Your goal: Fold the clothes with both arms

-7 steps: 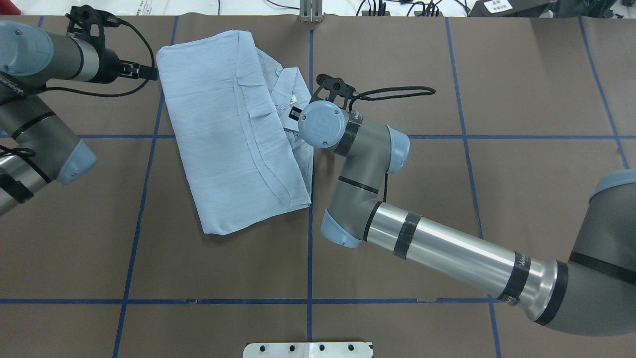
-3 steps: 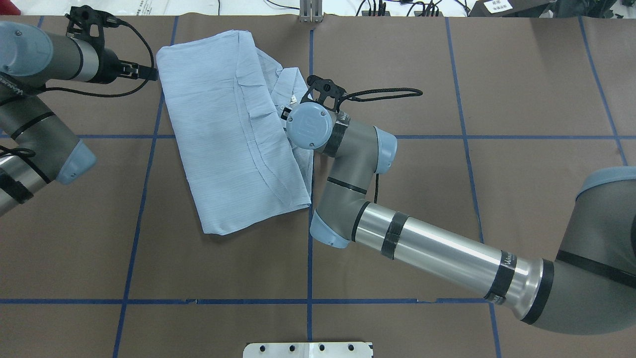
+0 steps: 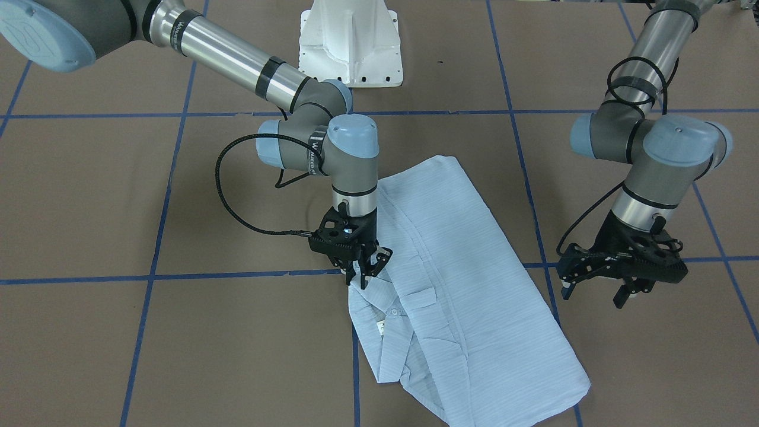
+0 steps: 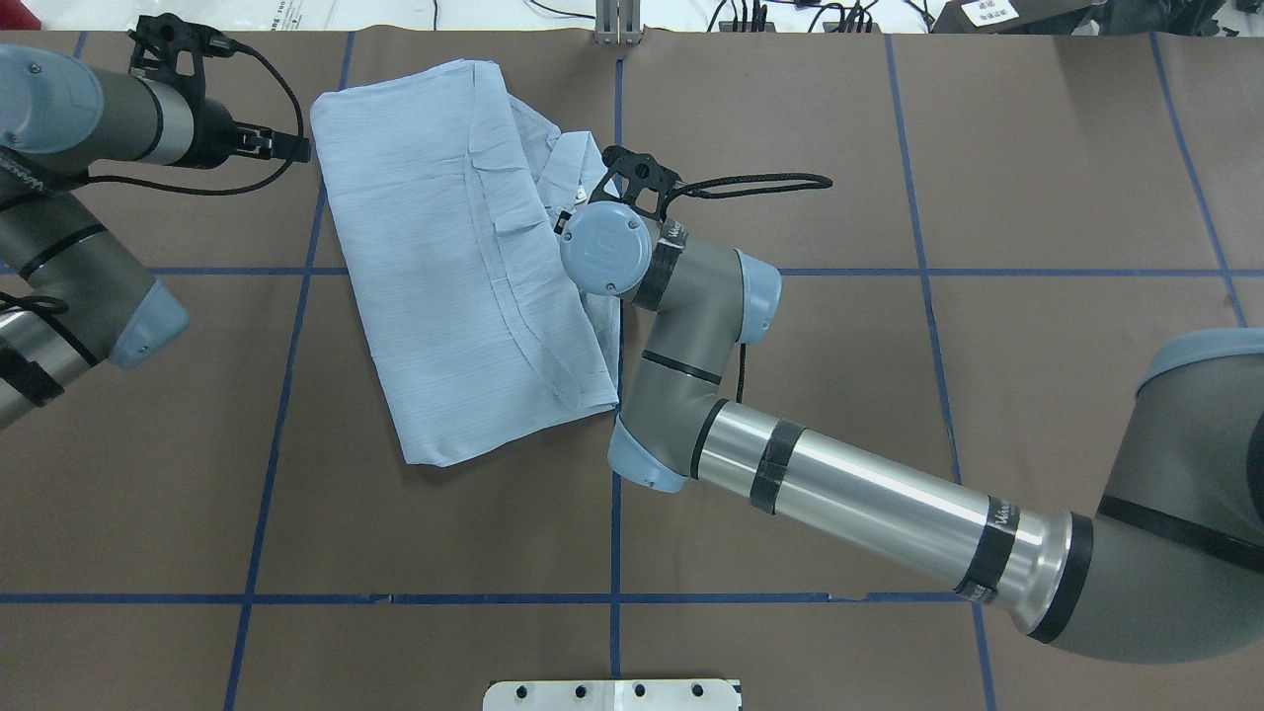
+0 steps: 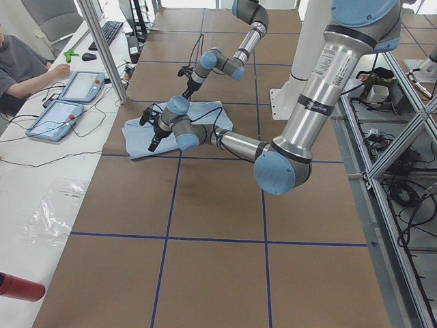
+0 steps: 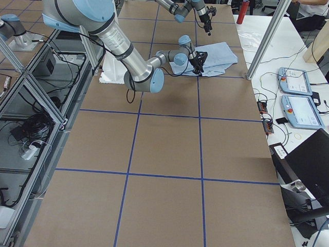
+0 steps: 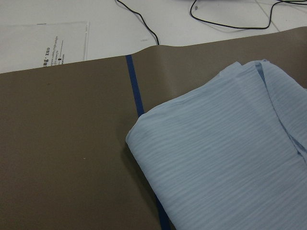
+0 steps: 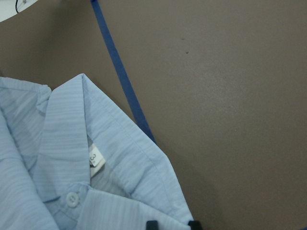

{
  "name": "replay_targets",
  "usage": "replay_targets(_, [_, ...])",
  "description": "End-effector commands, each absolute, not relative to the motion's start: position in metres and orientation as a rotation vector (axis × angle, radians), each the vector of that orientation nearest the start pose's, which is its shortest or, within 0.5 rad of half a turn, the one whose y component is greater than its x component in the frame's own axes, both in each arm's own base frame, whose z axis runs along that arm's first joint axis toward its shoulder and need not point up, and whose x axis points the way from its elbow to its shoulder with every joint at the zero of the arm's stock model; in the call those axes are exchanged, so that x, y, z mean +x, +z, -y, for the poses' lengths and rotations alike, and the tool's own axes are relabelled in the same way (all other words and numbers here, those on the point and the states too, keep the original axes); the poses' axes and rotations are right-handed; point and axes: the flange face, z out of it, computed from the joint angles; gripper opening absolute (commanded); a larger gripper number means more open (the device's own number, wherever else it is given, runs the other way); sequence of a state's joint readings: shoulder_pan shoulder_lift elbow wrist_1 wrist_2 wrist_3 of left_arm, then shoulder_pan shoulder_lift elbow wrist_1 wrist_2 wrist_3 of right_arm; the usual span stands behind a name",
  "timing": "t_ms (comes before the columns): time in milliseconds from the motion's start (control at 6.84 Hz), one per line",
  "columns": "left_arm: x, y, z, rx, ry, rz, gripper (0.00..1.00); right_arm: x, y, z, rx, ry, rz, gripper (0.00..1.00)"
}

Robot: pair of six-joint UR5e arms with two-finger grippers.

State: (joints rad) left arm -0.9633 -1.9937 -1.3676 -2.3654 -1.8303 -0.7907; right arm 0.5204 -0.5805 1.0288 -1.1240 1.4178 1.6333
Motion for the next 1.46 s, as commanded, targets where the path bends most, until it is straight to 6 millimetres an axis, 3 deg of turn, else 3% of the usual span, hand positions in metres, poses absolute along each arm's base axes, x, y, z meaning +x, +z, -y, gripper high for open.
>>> replay_targets(0, [0.306,0.431,0.629,0.618,-0.035,-0.830,1.00,-0.657,0.199,0.549,0.353,0.609,0.870,0.00])
replay_targets(146, [0.305,0.433,0.628,0.615,-0.036,-0.829,1.00,-0.648,0.198,0.543,0.354,0.605,0.890,0.00])
replay_targets(292, [0.305,0.433,0.628,0.615,-0.035,-0.831,1.00,-0.626,0.207,0.530,0.352,0.602,0.889,0.00])
replay_targets(439, [0.305,0.432,0.627,0.617,-0.034,-0.831,1.00,-0.600,0.224,0.510,0.354,0.601,0.889,0.00])
replay_targets(585, [0.306,0.432,0.627,0.617,-0.033,-0.833,1.00,-0.575,0.255,0.475,0.353,0.580,0.900,0.00])
replay_targets(731, [0.306,0.431,0.627,0.618,-0.032,-0.834,1.00,-0.551,0.274,0.444,0.374,0.571,0.910,0.00])
replay_targets(877, [0.306,0.430,0.626,0.619,-0.031,-0.836,1.00,-0.539,0.288,0.421,0.385,0.559,0.909,0.00])
replay_targets(1023, [0.306,0.429,0.626,0.619,-0.033,-0.837,1.00,-0.535,0.294,0.416,0.391,0.558,0.903,0.00])
replay_targets(1170, [0.306,0.430,0.626,0.619,-0.031,-0.836,1.00,-0.540,0.296,0.412,0.386,0.540,0.899,0.44])
replay_targets(1316, [0.306,0.429,0.626,0.620,-0.031,-0.837,1.00,-0.538,0.288,0.415,0.421,0.475,0.892,0.99])
